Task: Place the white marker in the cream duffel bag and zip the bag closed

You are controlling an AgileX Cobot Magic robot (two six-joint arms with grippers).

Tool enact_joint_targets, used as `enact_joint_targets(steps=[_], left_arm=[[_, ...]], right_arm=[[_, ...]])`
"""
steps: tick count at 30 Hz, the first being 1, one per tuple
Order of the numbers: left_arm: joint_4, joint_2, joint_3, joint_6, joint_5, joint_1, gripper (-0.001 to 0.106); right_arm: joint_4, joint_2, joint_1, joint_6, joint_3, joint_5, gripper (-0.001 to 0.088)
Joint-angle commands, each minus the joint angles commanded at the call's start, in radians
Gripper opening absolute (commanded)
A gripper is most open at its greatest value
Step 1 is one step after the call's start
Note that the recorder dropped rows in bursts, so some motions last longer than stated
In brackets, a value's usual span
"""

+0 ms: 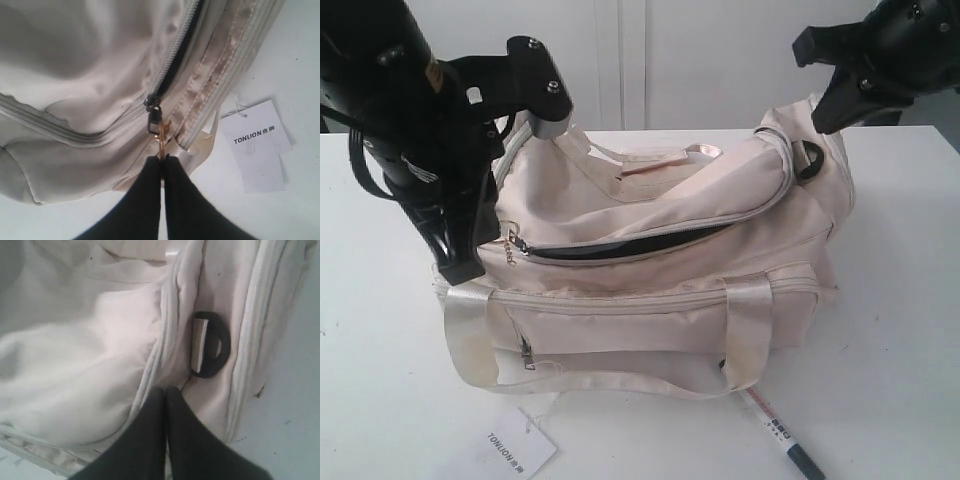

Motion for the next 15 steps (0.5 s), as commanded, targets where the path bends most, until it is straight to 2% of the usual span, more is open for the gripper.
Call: enact_joint_targets(steps=[10, 15], left_arm=[[-0.005, 0.000, 0.000, 0.005, -0.030, 0.000, 0.000], [-0.005, 0.000, 0.000, 0.020, -0.052, 0.000, 0.000]], right_arm=[[0.034, -0.149, 0.072, -0.239, 0.165, -0.135, 0.0000], [0.078, -0.219, 0.083, -0.371, 0.258, -0.224, 0.0000]])
